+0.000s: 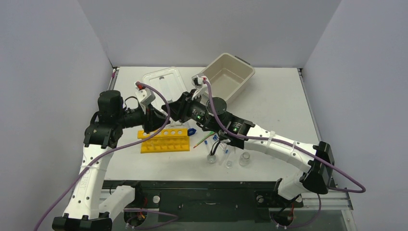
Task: Organize the chemistry lab equipment
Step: Pick up the test tube at the center of the board, then insert the test tube into the slot of the test tube rack.
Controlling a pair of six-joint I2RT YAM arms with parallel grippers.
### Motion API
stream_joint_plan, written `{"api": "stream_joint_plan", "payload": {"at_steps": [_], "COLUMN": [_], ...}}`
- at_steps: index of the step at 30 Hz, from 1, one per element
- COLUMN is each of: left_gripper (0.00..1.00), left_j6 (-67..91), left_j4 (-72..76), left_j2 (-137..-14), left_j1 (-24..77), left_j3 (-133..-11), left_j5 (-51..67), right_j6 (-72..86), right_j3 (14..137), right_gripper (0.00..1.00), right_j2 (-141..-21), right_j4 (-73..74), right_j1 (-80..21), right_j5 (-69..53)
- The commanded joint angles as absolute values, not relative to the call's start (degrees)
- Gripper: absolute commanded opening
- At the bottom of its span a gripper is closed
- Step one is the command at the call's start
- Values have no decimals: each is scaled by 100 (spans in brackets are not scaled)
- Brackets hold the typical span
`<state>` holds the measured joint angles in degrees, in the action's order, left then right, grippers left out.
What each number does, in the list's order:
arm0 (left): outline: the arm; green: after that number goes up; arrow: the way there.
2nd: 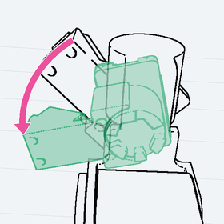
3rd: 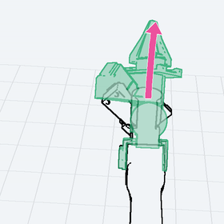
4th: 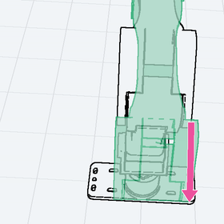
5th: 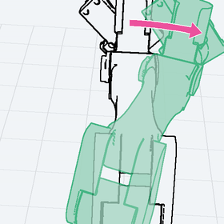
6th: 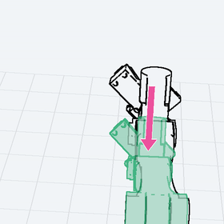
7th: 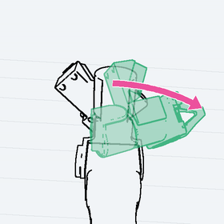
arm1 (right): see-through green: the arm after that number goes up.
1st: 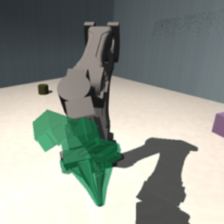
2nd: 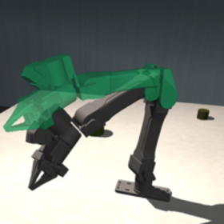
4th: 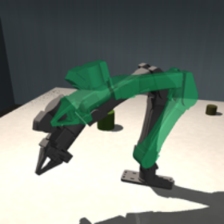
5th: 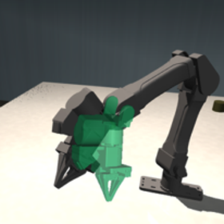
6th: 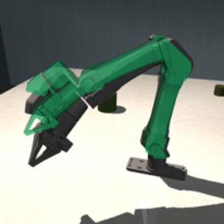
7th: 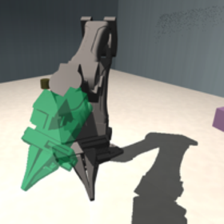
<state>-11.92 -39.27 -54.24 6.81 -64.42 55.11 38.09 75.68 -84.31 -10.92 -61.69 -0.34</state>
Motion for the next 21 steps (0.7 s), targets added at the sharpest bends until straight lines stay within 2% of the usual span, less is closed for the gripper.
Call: {"api": "stream_joint_plan", "payload": {"at_steps": [1, 8, 11, 13, 14, 15, 17, 20, 21], "left_gripper": [0, 0, 0, 3, 17, 28, 71, 100, 98], "left_j6": [-1405, -1432, -1433, -1410, -1372, -1345, -1220, -1120, -1117], "left_j4": [-4052, -4070, -4087, -4081, -4084, -4099, -4157, -4441, -4626], "left_j2": [-5366, -5377, -5394, -5401, -5408, -5416, -5455, -5578, -5593], "left_j1": [668, 668, 668, 667, 663, 662, 663, 655, 630], "left_j3": [-6706, -6739, -6760, -6778, -6805, -6822, -6986, -7284, -7396], "left_j5": [5591, 5579, 5534, 5473, 5409, 5372, 5145, 4692, 4609], "right_j6": [3865, 3754, 3571, 3418, 3302, 3233, 3002, 2709, 2651], "right_j3": [7905, 7958, 7979, 7940, 7920, 7893, 7822, 7655, 7547], "right_gripper": [25, 11, 0, 0, 0, 0, 0, 0, 0], "right_j2": [-8565, -8659, -8666, -8638, -8611, -8603, -8564, -8517, -8508], "right_j4": [-1076, -835, -661, -524, -450, -396, -195, -78, -41], "right_j1": [-6196, -6201, -6228, -6264, -6299, -6327, -6416, -6588, -6625], "right_j5": [-190, -95, 150, 355, 424, 613, 875, 1221, 1384]}}
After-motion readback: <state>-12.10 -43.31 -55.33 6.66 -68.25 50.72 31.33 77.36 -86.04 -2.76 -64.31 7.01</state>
